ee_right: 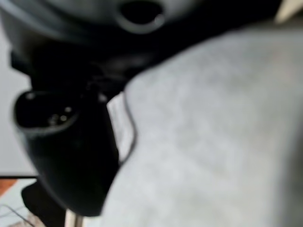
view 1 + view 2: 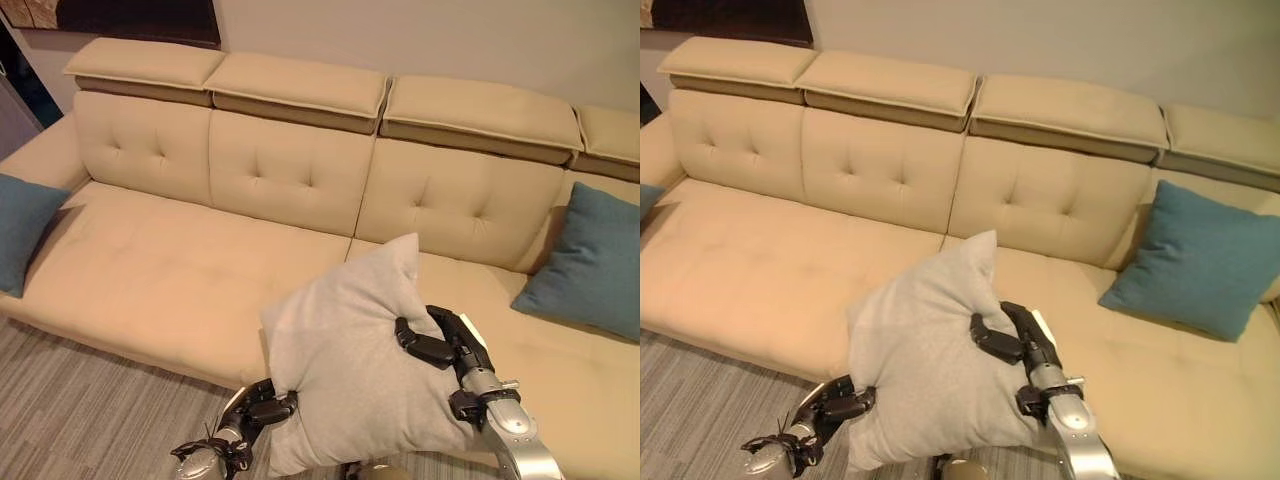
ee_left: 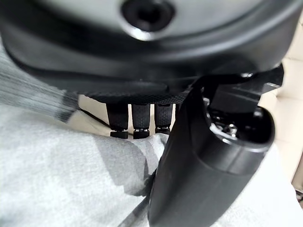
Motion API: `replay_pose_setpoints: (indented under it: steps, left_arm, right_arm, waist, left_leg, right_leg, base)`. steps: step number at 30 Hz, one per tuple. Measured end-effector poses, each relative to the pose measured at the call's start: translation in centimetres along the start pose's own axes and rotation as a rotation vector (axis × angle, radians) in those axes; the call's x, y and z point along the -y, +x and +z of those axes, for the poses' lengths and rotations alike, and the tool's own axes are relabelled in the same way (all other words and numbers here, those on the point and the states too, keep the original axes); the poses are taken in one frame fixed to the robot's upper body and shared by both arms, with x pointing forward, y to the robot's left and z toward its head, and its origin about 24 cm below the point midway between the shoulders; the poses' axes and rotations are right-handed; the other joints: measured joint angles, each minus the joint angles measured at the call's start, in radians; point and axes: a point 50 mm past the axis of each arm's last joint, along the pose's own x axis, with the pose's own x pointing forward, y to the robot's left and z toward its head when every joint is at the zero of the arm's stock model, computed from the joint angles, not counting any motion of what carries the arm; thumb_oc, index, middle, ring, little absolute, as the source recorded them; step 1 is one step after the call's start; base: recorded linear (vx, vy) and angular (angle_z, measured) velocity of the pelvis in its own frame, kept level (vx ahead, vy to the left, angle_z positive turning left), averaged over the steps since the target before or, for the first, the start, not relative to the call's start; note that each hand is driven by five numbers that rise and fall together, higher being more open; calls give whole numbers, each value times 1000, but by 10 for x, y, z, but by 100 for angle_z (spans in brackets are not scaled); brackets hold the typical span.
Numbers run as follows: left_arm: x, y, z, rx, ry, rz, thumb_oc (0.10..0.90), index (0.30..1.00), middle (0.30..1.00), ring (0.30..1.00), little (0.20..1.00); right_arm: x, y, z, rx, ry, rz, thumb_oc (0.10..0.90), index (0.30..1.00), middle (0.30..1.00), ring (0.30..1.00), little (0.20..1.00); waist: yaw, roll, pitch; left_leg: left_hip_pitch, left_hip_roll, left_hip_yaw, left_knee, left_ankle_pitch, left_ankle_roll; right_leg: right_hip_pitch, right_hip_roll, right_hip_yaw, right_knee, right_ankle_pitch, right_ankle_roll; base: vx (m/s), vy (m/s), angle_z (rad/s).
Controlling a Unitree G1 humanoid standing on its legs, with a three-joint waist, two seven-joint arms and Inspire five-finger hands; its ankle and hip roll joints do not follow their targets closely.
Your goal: Pick up all the scattered cushions and arrange them neatly on the sofa.
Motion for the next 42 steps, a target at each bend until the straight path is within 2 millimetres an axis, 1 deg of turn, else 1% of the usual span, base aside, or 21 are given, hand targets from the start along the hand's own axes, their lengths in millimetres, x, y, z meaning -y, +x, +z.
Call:
replay_pose_setpoints:
  steps: [2, 3, 4, 6, 8, 11, 13, 14, 19, 22, 26, 27, 28, 29, 30, 31, 33, 34, 38, 40, 42]
  left_arm:
    - [3, 1, -1, 2, -8, -6, 400, 300, 300, 300, 300]
    - [4, 2, 1, 7, -11, -7, 400, 300, 300, 300, 300]
    - [3, 3, 3, 16, -10, -7, 400, 300, 300, 300, 300]
    - [2, 3, 5, 18, -2, -7, 400, 300, 300, 300, 300]
    - [3, 4, 6, 19, 4, -10, 400, 300, 300, 300, 300]
    - [5, 4, 5, 14, 5, -18, 400, 300, 300, 300, 300]
    - [5, 4, 4, 10, 4, -18, 400, 300, 300, 300, 300]
    - [4, 2, 2, 3, 6, -16, 400, 300, 300, 300, 300]
    - [-11, -2, 15, 25, 55, 11, 400, 300, 300, 300, 300]
    - [-20, -6, 18, 30, 71, 33, 400, 300, 300, 300, 300]
    - [-26, -8, 24, 56, 66, 56, 400, 300, 300, 300, 300]
    - [-27, -8, 26, 65, 64, 59, 400, 300, 300, 300, 300]
    - [-27, -7, 30, 80, 64, 62, 400, 300, 300, 300, 300]
    - [-26, -6, 33, 89, 68, 60, 400, 300, 300, 300, 300]
    - [-24, -4, 37, 99, 76, 55, 400, 300, 300, 300, 300]
    - [-20, -1, 36, 107, 64, 58, 400, 300, 300, 300, 300]
    - [-11, 3, 33, 113, 45, 75, 400, 300, 300, 300, 300]
    - [-9, 6, 36, 124, 48, 84, 400, 300, 300, 300, 300]
    - [8, 19, 61, 198, 77, 79, 400, 300, 300, 300, 300]
    - [17, 27, 73, 230, 89, 77, 400, 300, 300, 300, 300]
    - [32, 38, 106, 318, 134, 70, 400, 300, 300, 300, 300]
  right_arm:
    - [3, 1, 2, 4, -9, -3, 400, 300, 300, 300, 300]
    - [3, 1, 3, 9, -12, -1, 400, 300, 300, 300, 300]
    - [3, 2, 4, 14, -14, -3, 400, 300, 300, 300, 300]
    - [3, 3, 6, 18, -16, -1, 400, 300, 300, 300, 300]
    - [4, 3, 5, 13, -17, -10, 400, 300, 300, 300, 300]
    - [6, 1, 2, 3, -20, -25, 400, 300, 300, 300, 300]
    - [8, 1, 3, 3, -27, -25, 400, 300, 300, 300, 300]
    - [5, 0, 0, -7, -18, -21, 400, 300, 300, 300, 300]
    - [-8, 1, -1, -1, 11, 10, 400, 300, 300, 300, 300]
    - [-19, 5, 1, 12, 31, 32, 400, 300, 300, 300, 300]
    - [-24, 12, 6, 26, 30, 49, 400, 300, 300, 300, 300]
    - [-24, 14, 7, 31, 26, 50, 400, 300, 300, 300, 300]
    - [-23, 19, 10, 41, 7, 49, 400, 300, 300, 300, 300]
    - [-22, 21, 12, 46, 0, 42, 400, 300, 300, 300, 300]
    - [-19, 20, 11, 42, -15, 17, 400, 300, 300, 300, 300]
    - [-11, 19, 5, 16, -28, -16, 400, 300, 300, 300, 300]
    - [-9, 19, 2, 2, -45, -50, 400, 300, 300, 300, 300]
    - [-8, 20, 3, 5, -46, -66, 400, 300, 300, 300, 300]
    - [-1, 38, 26, 82, -81, -135, 400, 300, 300, 300, 300]
    - [1, 49, 37, 111, -106, -161, 400, 300, 300, 300, 300]
    - [7, 70, 66, 198, -137, -218, 400, 300, 300, 300, 300]
  waist:
    - [1, 13, -6]
    - [-6, 9, -6]
    - [-6, 6, -4]
    - [-1, -5, 2]
    - [-4, -14, 8]
    - [-7, -9, 9]
    - [-5, 10, 9]
    - [-3, 22, -1]
    - [1, 12, -5]
    - [48, 17, -4]
    - [51, 24, 3]
    - [52, 25, 7]
    - [50, 23, 18]
    - [51, 12, 23]
    - [46, 3, 23]
    - [50, 19, 32]
    - [50, 50, 40]
    - [48, 53, 38]
    - [49, 65, 40]
    - [49, 69, 42]
    - [48, 79, 47]
  left_leg:
    - [-41, 27, 2, 117, -8, -17]
    - [-65, 33, -16, 110, -32, -23]
    - [-69, 27, -24, 46, -40, -13]
    - [-78, 33, -62, -149, -28, -21]
    - [-107, 42, -125, -291, 28, -60]
    - [-107, 41, -164, -364, 86, -48]
    - [-78, 42, -157, -389, 104, -29]
    - [-38, 33, -149, -416, 189, -9]
    - [7, -62, -98, -466, 186, 39]
    - [23, -77, -44, -474, 171, 62]
    - [47, -66, -4, -477, 159, 79]
    - [53, -57, 6, -481, 154, 86]
    - [54, -67, 14, -486, 145, 89]
    - [53, -72, 15, -486, 142, 87]
    - [44, -81, 2, -487, 139, 81]
    - [44, -74, -12, -486, 146, 65]
    - [27, -52, -29, -486, 155, 52]
    - [11, -44, -40, -486, 163, 42]
    - [-79, -15, -52, -485, 185, 22]
    - [-98, -8, -56, -485, 198, 26]
    - [-153, -3, -67, -480, 206, 20]
  right_leg:
    - [19, 18, -1, -11, 4, -18]
    - [36, 22, 7, -25, -14, -10]
    - [46, 26, 12, -34, -11, -16]
    - [74, 45, 34, -59, -7, -20]
    - [99, 59, 56, -81, -11, -13]
    - [136, 60, 74, -96, -23, 12]
    - [158, 65, 88, -96, -33, 33]
    - [178, 54, 120, -86, -59, 72]
    - [153, -51, 156, -40, -88, 136]
    - [122, -69, 195, -12, -88, 152]
    - [46, -71, 196, 150, -112, 187]
    - [15, -75, 183, 190, -129, 208]
    - [-22, -109, 121, 195, -136, 220]
    - [-30, -123, 104, 180, -131, 213]
    - [-25, -136, 80, 116, -103, 186]
    - [12, -122, 58, 47, -33, 172]
    - [42, -90, 40, -24, -4, 160]
    - [58, -77, 21, -82, 26, 145]
    - [-20, -44, 5, -96, 49, 118]
    - [-34, -36, 3, -97, 49, 117]
    - [-83, -30, 1, -96, 54, 110]
  base:
    - [74, 27, -18]
    - [108, 58, -8]
    - [101, 71, -22]
    - [104, 93, -44]
    - [97, 105, -40]
    - [151, 157, -27]
    - [153, 201, -38]
    - [119, 180, -37]
    - [43, 181, -20]
    - [12, 159, -51]
    - [-8, 58, -34]
    - [37, -9, -38]
    - [98, -45, -31]
    - [84, -46, -1]
    - [104, -77, 30]
    - [82, -100, 36]
    - [21, -135, 26]
    - [-86, -117, 20]
    - [-82, -59, 9]
    - [-169, -57, 3]
    - [-135, -29, 8]
